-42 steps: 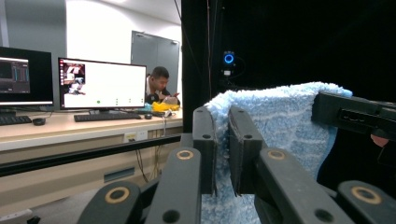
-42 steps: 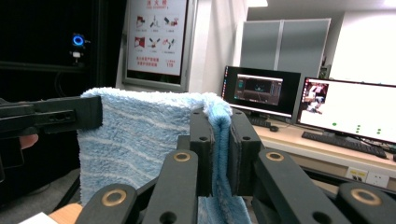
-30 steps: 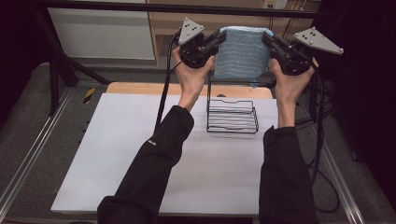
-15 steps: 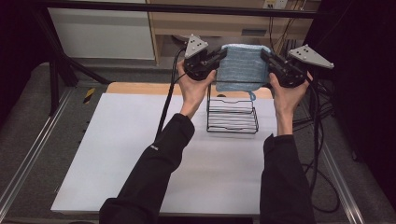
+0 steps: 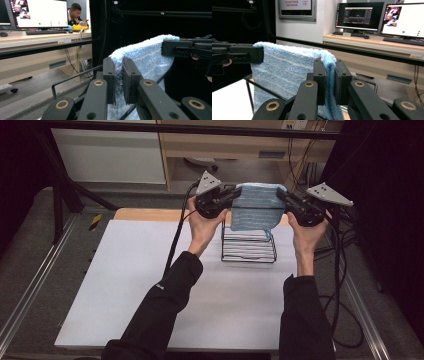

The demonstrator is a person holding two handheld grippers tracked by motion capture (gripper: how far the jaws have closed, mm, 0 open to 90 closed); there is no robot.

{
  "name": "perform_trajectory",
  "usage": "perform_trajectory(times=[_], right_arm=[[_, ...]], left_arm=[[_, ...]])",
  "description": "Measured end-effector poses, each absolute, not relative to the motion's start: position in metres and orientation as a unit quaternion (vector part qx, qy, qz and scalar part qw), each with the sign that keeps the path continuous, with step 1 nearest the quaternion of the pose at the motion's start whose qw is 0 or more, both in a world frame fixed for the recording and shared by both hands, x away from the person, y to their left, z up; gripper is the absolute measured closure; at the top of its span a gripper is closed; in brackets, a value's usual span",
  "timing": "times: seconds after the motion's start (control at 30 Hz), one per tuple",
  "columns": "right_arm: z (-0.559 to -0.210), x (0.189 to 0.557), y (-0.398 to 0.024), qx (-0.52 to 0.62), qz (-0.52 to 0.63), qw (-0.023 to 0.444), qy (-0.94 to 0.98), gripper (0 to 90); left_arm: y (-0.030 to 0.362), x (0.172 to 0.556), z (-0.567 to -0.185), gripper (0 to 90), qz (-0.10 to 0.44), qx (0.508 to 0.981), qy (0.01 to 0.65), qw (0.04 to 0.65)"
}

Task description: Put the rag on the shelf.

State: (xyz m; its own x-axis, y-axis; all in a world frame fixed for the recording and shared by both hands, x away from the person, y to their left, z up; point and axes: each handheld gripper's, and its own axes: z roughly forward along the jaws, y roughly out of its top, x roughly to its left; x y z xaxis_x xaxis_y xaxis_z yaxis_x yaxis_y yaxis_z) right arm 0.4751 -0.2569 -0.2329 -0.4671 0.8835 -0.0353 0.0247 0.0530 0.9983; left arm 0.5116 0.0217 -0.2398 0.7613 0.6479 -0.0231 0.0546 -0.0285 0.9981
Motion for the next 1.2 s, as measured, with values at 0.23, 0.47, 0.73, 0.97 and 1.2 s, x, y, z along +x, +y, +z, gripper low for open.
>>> perform_trajectory(times=[0.23, 0.47, 0.73, 0.97, 1.2], right_arm=[[-0.233, 0.468, -0.259, 0.352, 0.584, 0.364, 0.634, 82.1], [-0.234, 0.463, -0.263, 0.347, 0.585, 0.36, 0.639, 82.1], [-0.234, 0.457, -0.264, 0.338, 0.575, 0.352, 0.657, 81.7], [-0.242, 0.446, -0.264, 0.33, 0.568, 0.347, 0.67, 81.3], [-0.251, 0.441, -0.266, 0.325, 0.565, 0.341, 0.677, 81.2]], left_arm=[[0.024, 0.507, -0.239, 82.0, 0.221, 0.686, 0.248, 0.647], [0.024, 0.503, -0.237, 81.9, 0.219, 0.692, 0.239, 0.644], [0.026, 0.496, -0.239, 81.1, 0.204, 0.707, 0.233, 0.636], [0.027, 0.486, -0.244, 80.2, 0.202, 0.731, 0.22, 0.613], [0.027, 0.48, -0.249, 78.3, 0.191, 0.745, 0.219, 0.601]])
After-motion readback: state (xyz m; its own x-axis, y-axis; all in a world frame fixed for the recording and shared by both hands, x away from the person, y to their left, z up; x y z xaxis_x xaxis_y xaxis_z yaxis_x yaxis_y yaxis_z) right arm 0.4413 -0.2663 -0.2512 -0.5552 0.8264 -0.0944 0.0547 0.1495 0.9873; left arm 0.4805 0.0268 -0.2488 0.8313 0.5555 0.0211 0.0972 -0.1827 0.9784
